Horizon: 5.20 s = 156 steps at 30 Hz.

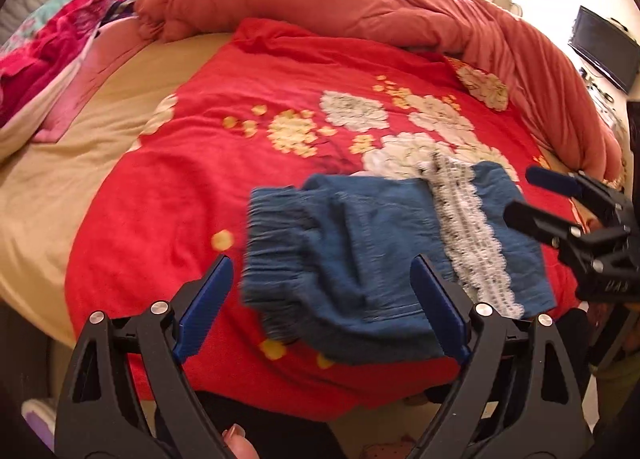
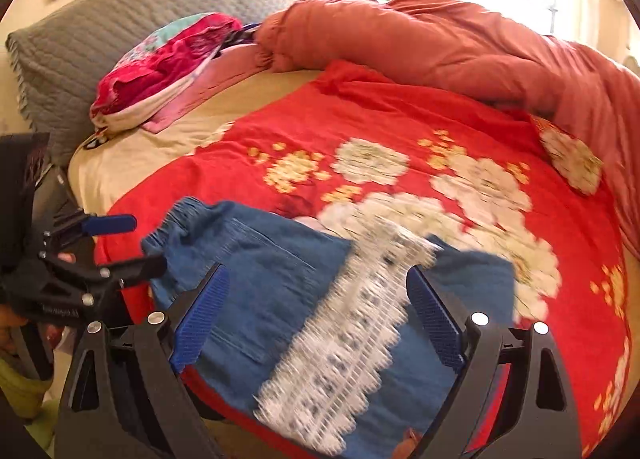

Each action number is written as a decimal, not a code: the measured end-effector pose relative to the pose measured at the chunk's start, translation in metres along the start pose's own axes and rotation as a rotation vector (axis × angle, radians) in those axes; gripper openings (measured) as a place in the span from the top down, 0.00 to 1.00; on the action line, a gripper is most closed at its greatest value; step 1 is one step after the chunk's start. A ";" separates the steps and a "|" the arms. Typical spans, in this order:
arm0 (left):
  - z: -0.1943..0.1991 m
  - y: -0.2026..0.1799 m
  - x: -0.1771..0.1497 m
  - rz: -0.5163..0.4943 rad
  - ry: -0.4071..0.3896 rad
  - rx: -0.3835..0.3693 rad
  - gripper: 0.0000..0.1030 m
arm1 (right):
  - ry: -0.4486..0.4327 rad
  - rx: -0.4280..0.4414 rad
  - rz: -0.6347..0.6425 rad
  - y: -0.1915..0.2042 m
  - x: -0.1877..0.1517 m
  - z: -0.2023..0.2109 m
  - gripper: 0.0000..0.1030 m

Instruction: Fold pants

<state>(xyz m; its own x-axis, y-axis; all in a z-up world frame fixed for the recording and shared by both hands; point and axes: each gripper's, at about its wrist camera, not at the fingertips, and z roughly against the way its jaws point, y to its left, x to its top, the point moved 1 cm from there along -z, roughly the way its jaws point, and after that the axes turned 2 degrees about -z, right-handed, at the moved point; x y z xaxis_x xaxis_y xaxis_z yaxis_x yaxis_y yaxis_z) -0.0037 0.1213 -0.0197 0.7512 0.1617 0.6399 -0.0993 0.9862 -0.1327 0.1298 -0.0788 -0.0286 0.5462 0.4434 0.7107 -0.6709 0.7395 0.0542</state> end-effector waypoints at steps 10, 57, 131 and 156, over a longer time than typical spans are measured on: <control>-0.018 0.028 -0.017 0.088 0.060 -0.042 0.19 | 0.097 0.137 0.129 0.043 0.036 -0.059 0.13; -0.009 -0.062 0.024 0.037 0.024 -0.236 0.53 | 0.038 0.505 0.098 -0.018 0.050 -0.033 0.72; -0.097 -0.159 0.044 -0.223 0.128 -0.221 0.48 | 0.107 0.201 -0.103 -0.097 -0.126 0.057 0.77; -0.060 -0.139 0.007 -0.194 0.089 -0.136 0.39 | 0.057 0.075 -0.160 -0.082 -0.113 0.059 0.72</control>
<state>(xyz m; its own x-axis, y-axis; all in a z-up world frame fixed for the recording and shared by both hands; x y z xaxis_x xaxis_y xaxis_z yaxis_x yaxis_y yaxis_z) 0.0546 -0.0173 -0.0424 0.8025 -0.0396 0.5954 0.1367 0.9835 -0.1188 0.0938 -0.2196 -0.0716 0.6749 0.3530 0.6480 -0.6080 0.7637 0.2172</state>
